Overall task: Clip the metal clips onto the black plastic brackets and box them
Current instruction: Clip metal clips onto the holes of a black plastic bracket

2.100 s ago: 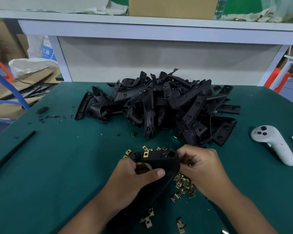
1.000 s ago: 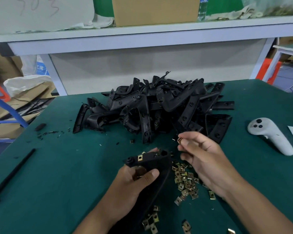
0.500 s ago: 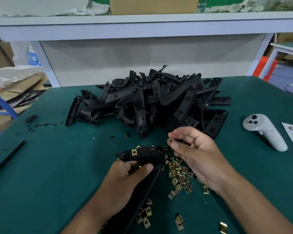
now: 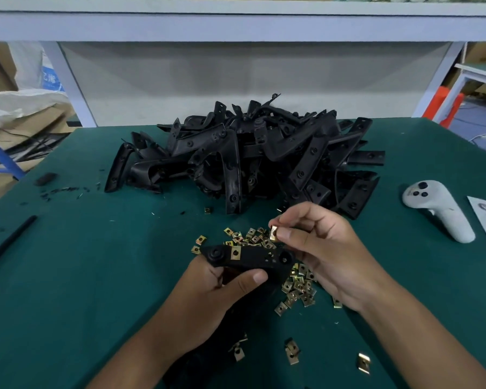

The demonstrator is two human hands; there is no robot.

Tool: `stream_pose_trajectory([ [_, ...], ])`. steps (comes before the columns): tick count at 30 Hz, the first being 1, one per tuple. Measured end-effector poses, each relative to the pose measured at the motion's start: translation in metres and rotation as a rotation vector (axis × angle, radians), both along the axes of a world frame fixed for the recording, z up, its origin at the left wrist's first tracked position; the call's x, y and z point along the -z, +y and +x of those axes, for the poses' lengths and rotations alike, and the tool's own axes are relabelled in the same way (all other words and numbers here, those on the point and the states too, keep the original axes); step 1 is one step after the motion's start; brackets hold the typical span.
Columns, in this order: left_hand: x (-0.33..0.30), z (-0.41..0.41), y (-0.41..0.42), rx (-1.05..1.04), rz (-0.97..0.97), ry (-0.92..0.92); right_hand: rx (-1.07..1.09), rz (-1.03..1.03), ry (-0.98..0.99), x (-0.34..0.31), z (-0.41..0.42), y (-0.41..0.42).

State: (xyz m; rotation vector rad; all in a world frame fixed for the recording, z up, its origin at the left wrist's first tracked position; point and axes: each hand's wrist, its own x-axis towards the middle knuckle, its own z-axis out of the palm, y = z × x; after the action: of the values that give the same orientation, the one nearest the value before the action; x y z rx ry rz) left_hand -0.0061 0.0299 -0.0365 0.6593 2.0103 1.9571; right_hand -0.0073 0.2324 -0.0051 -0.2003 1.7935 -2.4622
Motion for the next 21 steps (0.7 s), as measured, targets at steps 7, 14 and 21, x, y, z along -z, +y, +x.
stream_pose_trajectory([
  [7, 0.0067, 0.0007, -0.0014, -0.065, -0.140, 0.067, -0.069, 0.066, -0.030, -0.0013, 0.0023, -0.0013],
  [14, 0.0032, 0.0022, -0.0016, -0.072, -0.127, 0.085, -0.032, 0.074, -0.038, -0.0019, 0.0021, -0.0024],
  [21, 0.0032, 0.0025, -0.0021, -0.063, -0.130, 0.071, -0.034, 0.101, -0.065, -0.0024, 0.0026, -0.0018],
])
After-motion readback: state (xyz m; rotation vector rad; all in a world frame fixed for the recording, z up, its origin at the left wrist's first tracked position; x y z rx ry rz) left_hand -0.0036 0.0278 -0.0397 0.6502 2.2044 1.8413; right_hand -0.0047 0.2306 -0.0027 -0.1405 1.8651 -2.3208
